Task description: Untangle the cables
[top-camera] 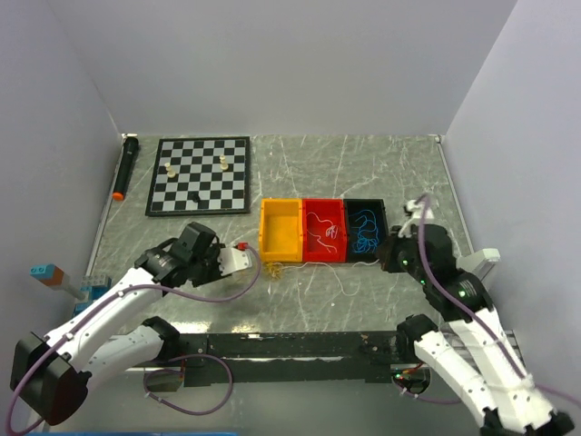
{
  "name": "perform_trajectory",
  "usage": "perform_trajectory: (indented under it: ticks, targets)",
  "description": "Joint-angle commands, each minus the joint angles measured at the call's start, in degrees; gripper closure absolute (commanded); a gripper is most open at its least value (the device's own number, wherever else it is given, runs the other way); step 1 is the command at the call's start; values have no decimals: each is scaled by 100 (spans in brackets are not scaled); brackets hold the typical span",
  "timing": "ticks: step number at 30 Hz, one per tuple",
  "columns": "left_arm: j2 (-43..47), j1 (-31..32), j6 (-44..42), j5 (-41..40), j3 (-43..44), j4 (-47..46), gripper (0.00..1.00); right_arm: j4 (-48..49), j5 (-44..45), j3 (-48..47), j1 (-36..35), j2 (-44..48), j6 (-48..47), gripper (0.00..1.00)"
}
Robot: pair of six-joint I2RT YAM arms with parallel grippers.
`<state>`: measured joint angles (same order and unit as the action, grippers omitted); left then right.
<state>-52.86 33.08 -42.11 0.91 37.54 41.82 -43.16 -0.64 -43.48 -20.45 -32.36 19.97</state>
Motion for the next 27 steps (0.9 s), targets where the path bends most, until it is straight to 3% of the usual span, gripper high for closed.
perform_trajectory:
  ticks: [1,2,4,8,12,13,14,21,27]
  targets:
    - [4,-21,98,217,324,581,40,-140,547,-335,-1222,-586,192,79]
    - [4,-12,97,200,350,590,37,-140,678,-397,-1408,-744,227,68]
    - [-22,-21,246,252,464,511,30,-44,846,-476,-1716,-982,210,59]
    - [-382,-12,606,708,999,546,28,333,926,-617,-1980,-1255,8,43]
    - [-708,-21,836,1094,1405,494,26,1263,417,-302,-2138,-1308,-273,39]
    - [-682,-30,792,1235,1423,467,5,1527,312,-205,-2217,-1395,-300,38]
    - [-647,-21,766,1332,1405,424,3,1747,224,-100,-2261,-1492,-335,38]
    - [-330,-12,836,1236,966,-16,3,3136,-251,419,-2622,-2722,-476,36]
    - [117,-21,537,834,475,37,3,3665,-673,604,-2710,-3355,-695,35]
